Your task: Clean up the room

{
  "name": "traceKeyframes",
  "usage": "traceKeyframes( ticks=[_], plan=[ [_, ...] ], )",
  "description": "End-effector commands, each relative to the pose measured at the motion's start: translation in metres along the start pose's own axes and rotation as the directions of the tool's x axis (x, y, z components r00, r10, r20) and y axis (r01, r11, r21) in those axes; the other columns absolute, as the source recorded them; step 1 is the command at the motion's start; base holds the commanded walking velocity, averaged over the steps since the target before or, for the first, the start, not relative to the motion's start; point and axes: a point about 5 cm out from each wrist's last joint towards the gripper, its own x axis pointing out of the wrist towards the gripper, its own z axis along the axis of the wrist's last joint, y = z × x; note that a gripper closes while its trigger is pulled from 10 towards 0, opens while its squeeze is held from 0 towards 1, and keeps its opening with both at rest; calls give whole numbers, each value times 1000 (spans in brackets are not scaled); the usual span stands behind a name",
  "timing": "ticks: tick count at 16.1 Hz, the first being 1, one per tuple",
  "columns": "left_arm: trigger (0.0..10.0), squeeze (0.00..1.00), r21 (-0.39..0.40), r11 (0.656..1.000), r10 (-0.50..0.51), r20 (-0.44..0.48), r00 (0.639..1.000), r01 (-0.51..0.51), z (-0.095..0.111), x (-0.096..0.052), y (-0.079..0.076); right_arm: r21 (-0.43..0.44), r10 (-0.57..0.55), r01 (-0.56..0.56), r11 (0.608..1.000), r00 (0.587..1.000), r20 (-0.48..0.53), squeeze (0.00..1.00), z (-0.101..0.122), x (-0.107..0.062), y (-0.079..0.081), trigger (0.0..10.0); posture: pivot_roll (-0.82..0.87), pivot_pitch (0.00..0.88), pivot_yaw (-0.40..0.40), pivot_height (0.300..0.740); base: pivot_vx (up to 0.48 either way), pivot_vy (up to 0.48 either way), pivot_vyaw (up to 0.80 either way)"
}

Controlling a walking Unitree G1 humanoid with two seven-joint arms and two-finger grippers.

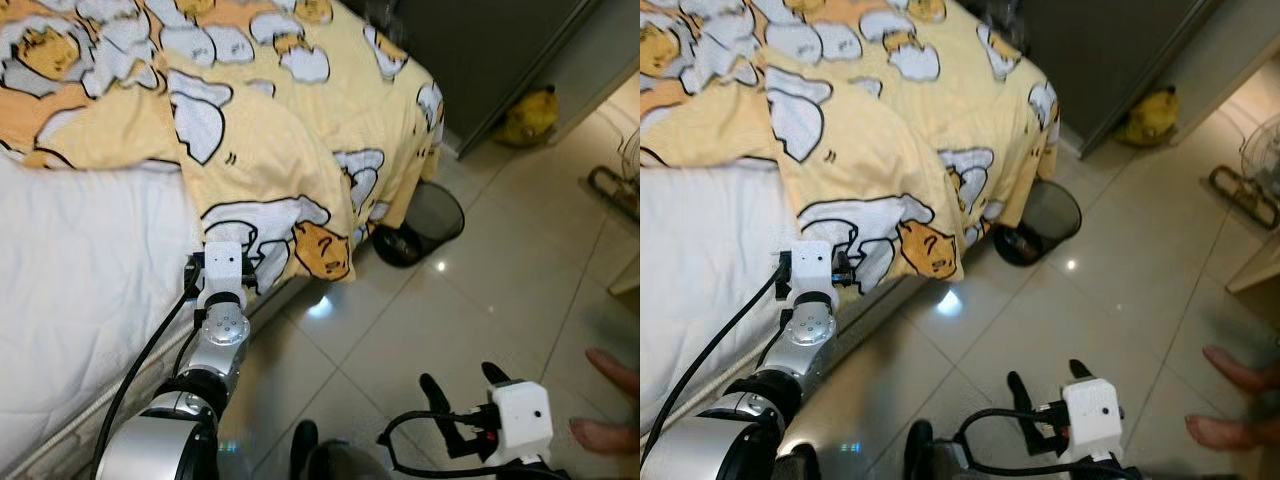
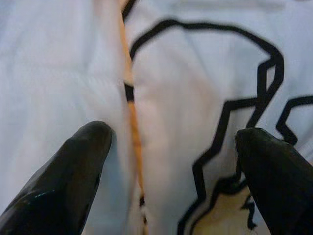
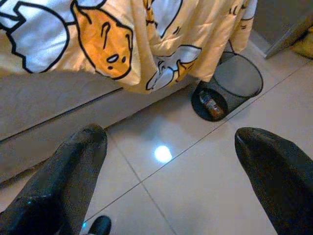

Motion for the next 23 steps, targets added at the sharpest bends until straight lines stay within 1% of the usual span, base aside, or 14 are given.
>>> traceKeyframes(
  ticks=[1, 3, 4, 6, 7, 8, 9, 10, 12, 14, 19, 21, 22, 23],
  plan=[
    [10000, 0, -17, 999, -36, -72, 997, 35, -15, -9, -9, -11, -10, 10, 1000, 999, -45, 0, -5, -8, -3, 10000, -216, 389, -237, 740, 0, 0, 0],
    [10000, 0, -70, 996, -56, -130, 990, 48, -23, -11, -10, -8, -12, 12, 1000, 998, -59, 0, -6, -10, -2, 10000, -219, 394, -236, 740, 0, 0, 0],
    [10000, 0, -134, 989, -84, -135, 987, 66, -21, -10, -13, -8, -13, 13, 1000, 998, -65, 0, -6, -10, -2, 10000, -221, 396, -237, 740, 0, 0, 0],
    [10000, 0, -163, 975, -174, -123, 977, 153, -12, -10, -26, -9, -12, 11, 1000, 997, -77, 0, -7, -11, -1, 10000, -221, 402, -234, 740, 0, 0, 0],
    [9529, 0, -148, 975, -188, -129, 974, 169, -12, -10, -28, -9, -12, 12, 1000, 997, -80, 0, -7, -11, -1, 10000, -222, 403, -234, 740, 0, 0, 0],
    [0, 0, -112, 977, -199, -150, 968, 183, -14, -10, -28, -9, -18, 17, 1000, 996, -85, 0, -7, -11, -1, 10000, -228, 406, -233, 740, 0, 0, 0],
    [0, 0, -119, 976, -202, -161, 966, 185, -15, -9, -28, -8, -23, 22, 1000, 996, -88, 0, -8, -10, -1, 10000, -230, 409, -232, 740, 0, 0, 0],
    [0, 0, -145, 974, -199, -167, 966, 175, -14, -8, -26, -1, -33, 33, 999, 995, -95, 0, -10, -9, 0, 10000, -233, 405, -226, 740, 0, 0, 0],
    [0, 0, -148, 970, -214, -156, 964, 191, -11, -7, -27, 9, -40, 41, 999, 995, -90, 0, -9, -5, 2, 10000, -228, 399, -221, 740, 0, 0, 0],
    [0, 0, -149, 966, -238, -179, 955, 213, -16, -9, -29, 13, -35, 36, 999, 996, -81, 0, -7, 0, 4, 10000, -226, 388, -218, 740, 0, 0, 0],
    [0, 0, -137, 953, -293, -189, 937, 271, -20, -12, -32, -5, -36, 36, 999, 996, -86, 0, -4, 0, -3, 10000, -253, 373, -246, 740, 0, 0, 0],
    [0, 0, -168, 934, -342, -163, 925, 316, -20, -13, -33, -9, -30, 30, 1000, 995, -90, 0, -5, 1, -3, 10000, -235, 358, -238, 740, 0, 0, 0],
    [0, 0, -151, 926, -368, -163, 916, 345, -23, -15, -33, -6, -28, 27, 1000, 996, -90, 0, -7, 6, -2, 10000, -229, 354, -232, 740, 0, 0, 0],
    [0, 0, -106, 926, -375, -172, 911, 361, -25, -17, -34, 0, -32, 32, 999, 996, -80, 0, -5, 9, -2, 10000, -215, 345, -221, 740, 0, 0, 0]
  ],
)
